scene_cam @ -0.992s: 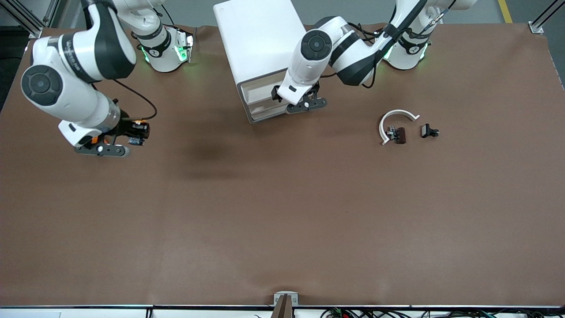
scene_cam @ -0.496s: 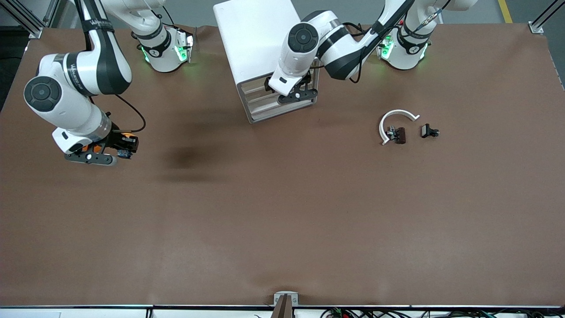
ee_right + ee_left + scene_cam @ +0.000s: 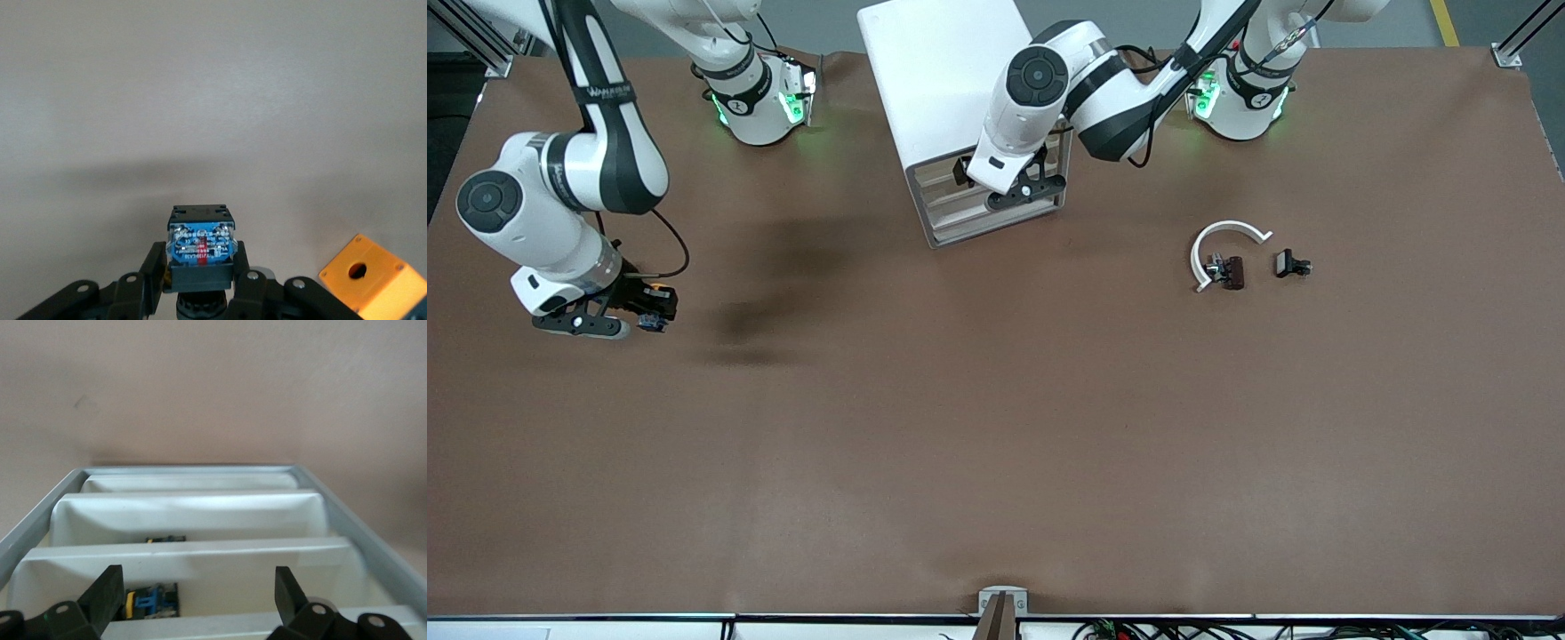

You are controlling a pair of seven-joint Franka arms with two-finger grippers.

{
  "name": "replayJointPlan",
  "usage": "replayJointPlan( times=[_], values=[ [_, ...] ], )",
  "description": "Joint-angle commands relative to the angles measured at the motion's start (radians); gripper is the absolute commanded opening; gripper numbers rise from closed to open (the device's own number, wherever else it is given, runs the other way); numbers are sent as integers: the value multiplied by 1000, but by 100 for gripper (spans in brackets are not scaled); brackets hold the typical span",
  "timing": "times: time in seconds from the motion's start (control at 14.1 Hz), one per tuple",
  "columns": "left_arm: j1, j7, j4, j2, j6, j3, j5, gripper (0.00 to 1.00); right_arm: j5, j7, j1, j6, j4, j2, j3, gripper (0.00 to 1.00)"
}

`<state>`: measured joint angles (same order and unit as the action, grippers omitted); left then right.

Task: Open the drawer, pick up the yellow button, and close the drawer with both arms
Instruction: 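Push the drawer shut with the left gripper while the right gripper carries the button, then set the button beside the orange box with the right gripper while the left gripper withdraws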

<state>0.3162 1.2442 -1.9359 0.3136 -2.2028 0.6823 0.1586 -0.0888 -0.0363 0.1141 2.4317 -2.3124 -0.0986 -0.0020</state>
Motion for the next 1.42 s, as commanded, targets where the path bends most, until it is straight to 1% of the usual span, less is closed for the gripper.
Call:
replayJointPlan(
  times=[0.0, 0.28, 0.42, 0.57, 0.71, 0.78, 0.99, 1.13, 1.27, 1.35],
  values=[
    [-86, 4, 64, 19, 5, -3, 7, 100, -17, 65, 79, 87, -4, -74, 19, 0],
    [-219, 4, 97, 19, 11, -3, 7, 100, -17, 82, 110, 145, -2, -133, 19, 0],
    [-281, -3, 104, 21, 9, -21, -17, 100, -17, 82, 113, 174, -1, -170, 19, 0],
    [-316, -12, 167, 51, 9, -55, -146, 100, -17, 99, 118, 204, -1, -206, 19, 0],
    [-377, -37, 187, 50, 9, -63, -229, 100, -17, 108, 119, 243, 1, -240, 19, 0],
    [-416, -81, 187, 42, 9, -63, -250, 100, -17, 108, 119, 262, 1, -254, 19, 0],
    [-523, -228, 208, 27, 26, -63, -254, 100, -17, 108, 128, 280, 2, -277, 17, 0],
    [-580, -297, 250, 25, 89, -66, -257, 100, -17, 108, 130, 282, 7, -285, 19, 0],
    [-630, -394, 278, 24, 147, -64, -318, 100, -17, 108, 130, 280, 7, -286, 19, 0],
    [-635, -405, 285, 21, 165, -64, -345, 100, -17, 104, 128, 279, 14, -288, 19, 28]
  ],
)
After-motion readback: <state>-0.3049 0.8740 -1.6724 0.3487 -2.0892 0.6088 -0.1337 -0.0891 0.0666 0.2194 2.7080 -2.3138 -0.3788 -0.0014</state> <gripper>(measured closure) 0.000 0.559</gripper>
